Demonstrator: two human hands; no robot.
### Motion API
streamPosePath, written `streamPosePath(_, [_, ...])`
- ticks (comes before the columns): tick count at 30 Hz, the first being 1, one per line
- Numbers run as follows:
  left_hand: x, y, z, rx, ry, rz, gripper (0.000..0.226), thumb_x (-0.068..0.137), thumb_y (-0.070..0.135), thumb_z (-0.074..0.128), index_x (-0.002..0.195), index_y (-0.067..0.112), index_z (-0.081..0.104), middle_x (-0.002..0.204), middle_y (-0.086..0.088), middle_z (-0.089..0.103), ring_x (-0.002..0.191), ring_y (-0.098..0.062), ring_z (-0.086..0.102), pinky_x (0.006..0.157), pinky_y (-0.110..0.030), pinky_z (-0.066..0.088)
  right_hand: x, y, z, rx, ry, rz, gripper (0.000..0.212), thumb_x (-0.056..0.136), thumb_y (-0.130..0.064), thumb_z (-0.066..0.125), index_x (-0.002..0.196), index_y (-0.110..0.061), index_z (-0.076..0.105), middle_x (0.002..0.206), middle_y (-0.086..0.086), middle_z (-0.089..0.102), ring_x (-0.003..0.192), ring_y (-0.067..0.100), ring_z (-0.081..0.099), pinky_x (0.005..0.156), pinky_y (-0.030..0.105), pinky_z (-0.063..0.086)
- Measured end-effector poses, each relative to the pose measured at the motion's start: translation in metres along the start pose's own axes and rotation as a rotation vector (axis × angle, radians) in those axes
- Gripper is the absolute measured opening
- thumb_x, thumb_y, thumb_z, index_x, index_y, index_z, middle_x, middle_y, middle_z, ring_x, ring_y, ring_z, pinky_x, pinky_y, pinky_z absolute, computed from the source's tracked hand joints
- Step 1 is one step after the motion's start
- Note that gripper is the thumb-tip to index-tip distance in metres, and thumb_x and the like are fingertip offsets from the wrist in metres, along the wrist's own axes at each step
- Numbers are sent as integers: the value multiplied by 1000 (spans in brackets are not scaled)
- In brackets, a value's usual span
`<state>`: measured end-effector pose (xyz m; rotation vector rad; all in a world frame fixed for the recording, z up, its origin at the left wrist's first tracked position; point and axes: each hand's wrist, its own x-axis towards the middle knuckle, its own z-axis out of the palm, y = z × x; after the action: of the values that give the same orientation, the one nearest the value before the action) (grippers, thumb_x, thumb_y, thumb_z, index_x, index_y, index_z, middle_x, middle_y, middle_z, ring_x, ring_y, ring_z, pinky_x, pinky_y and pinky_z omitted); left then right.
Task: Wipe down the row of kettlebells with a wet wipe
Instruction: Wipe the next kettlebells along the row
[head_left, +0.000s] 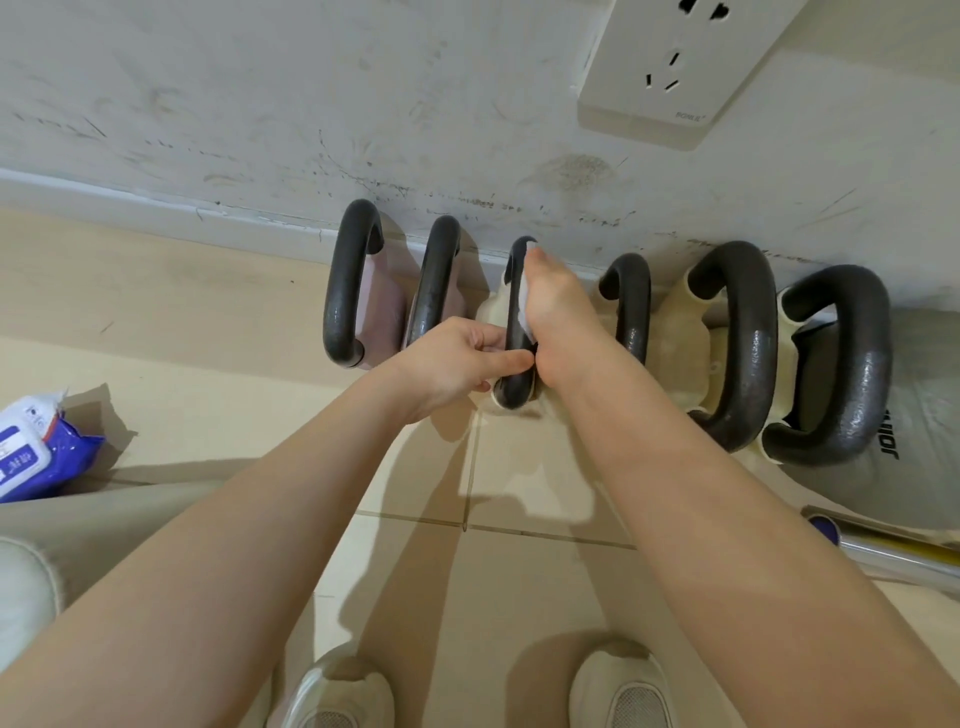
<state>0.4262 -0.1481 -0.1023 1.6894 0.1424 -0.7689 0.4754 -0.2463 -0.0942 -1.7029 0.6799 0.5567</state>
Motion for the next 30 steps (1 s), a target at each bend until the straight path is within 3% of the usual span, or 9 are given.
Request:
streamPosePath(6, [-4, 3, 3, 3, 1, 4, 24, 90, 15, 58, 85, -9, 59, 80, -14, 49, 74, -20, 47, 61, -15, 43, -13, 26, -14, 188, -125, 92, 56, 93, -55, 31, 101, -14, 68, 101, 6, 71, 96, 27, 65, 92, 44, 50])
streamPosePath(10, [-7, 5, 5, -42, 46, -19, 28, 89, 16, 60, 82, -10, 57, 75, -12, 40, 67, -15, 40, 58, -14, 41, -16, 34, -4, 161, -102, -14, 46, 96, -49, 29, 124, -21, 51, 108, -1, 66, 101, 23, 62, 96, 46, 48])
streamPosePath(13, [-10, 2, 5, -116, 56, -80, 30, 89, 12, 58, 94, -17, 57, 81, -13, 45, 76, -21, 42, 72, -22, 42, -38, 57, -6, 195, -157, -125, 41, 99, -43, 25, 133, -25, 38, 121, -1, 55, 110, 15, 55, 93, 29, 48])
streamPosePath(16, [-14, 6, 3, -375, 58, -216, 16, 87, 2, 48, 92, -6, 60, 84, -13, 52, 79, -22, 47, 83, -26, 46, -46, 78, -2, 245, -152, -233, 22, 101, -34, 24, 110, -27, 43, 101, -15, 53, 90, -10, 51, 69, 4, 44])
streamPosePath(18, [-16, 8, 2, -527, 94, -266, 14, 88, 11, 43, 91, 6, 57, 89, -12, 53, 81, -21, 49, 82, -28, 49, -55, 94, 6, 163, -106, -324, 14, 101, -28, 28, 98, -32, 41, 97, -16, 53, 85, -15, 51, 75, 10, 42])
streamPosePath(22, [-19, -1, 10, -473, 214, -293, 36, 93, 44, 43, 112, 17, 57, 113, 2, 57, 111, -14, 50, 96, -35, 37, -50, 123, 15, -135, 46, -544, 10, 92, -27, 39, 94, -17, 40, 101, 7, 54, 95, 21, 53, 87, 42, 45])
streamPosePath(24, [-19, -6, 14, -451, 195, -285, 43, 93, 52, 38, 111, 19, 58, 121, 5, 57, 121, -10, 46, 98, -31, 30, -49, 112, 11, -106, 55, -520, 9, 94, -27, 41, 89, -19, 40, 97, 7, 55, 93, 20, 54, 86, 33, 45])
streamPosePath(27, [-21, -4, 13, -443, 194, -262, 50, 94, 55, 30, 113, 18, 58, 125, 4, 58, 122, -10, 45, 102, -31, 29, -49, 93, 2, 5, 3, -443, 15, 99, -25, 36, 85, -26, 40, 87, -14, 51, 82, -7, 52, 72, 3, 38])
streamPosePath(30, [-23, -2, 10, -454, 232, -257, 51, 95, 55, 29, 111, 15, 57, 124, -2, 59, 124, -16, 47, 102, -32, 30, -48, 100, 1, -55, -11, -481, 21, 98, -21, 38, 80, -31, 37, 86, -19, 49, 80, -16, 50, 73, 7, 36])
